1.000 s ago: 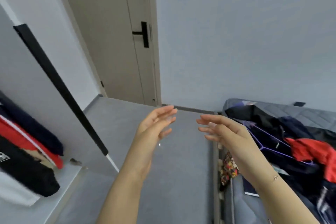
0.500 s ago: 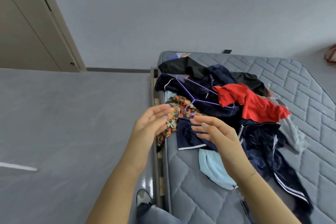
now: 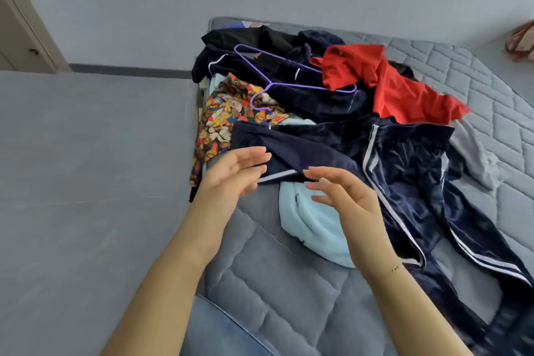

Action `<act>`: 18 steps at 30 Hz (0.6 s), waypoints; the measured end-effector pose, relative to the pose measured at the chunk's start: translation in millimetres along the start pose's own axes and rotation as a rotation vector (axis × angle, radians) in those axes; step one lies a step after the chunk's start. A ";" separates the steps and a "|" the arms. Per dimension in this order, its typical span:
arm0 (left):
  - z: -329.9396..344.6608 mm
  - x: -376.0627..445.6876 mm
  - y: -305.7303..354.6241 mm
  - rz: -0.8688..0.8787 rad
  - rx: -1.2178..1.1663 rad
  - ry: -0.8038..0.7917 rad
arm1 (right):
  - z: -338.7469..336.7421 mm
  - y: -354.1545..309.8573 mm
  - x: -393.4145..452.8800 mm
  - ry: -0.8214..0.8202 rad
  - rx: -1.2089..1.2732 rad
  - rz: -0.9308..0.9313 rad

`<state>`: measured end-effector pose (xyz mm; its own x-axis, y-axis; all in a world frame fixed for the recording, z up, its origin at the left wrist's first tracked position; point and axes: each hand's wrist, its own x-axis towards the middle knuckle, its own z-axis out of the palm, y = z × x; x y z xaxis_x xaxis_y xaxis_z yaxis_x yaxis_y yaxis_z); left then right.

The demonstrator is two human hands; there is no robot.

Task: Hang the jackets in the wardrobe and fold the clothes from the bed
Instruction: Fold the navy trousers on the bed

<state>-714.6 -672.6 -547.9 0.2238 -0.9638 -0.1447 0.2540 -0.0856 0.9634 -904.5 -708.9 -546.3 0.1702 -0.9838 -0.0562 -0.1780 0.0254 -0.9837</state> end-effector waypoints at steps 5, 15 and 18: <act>70.7 -36.3 -40.7 -0.077 0.011 -0.035 | -83.8 45.2 -39.7 0.057 -0.038 0.006; 175.9 -20.7 -48.6 -0.153 0.019 -0.039 | -187.0 93.0 12.2 0.136 -0.392 0.104; 186.2 -12.4 -54.4 -0.183 0.002 -0.015 | -189.7 108.8 50.7 0.103 -0.592 0.107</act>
<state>-906.4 -703.0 -556.5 0.1598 -0.9359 -0.3141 0.2869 -0.2604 0.9219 -1099.1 -789.7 -623.7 0.0321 -0.9941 -0.1036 -0.7022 0.0513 -0.7101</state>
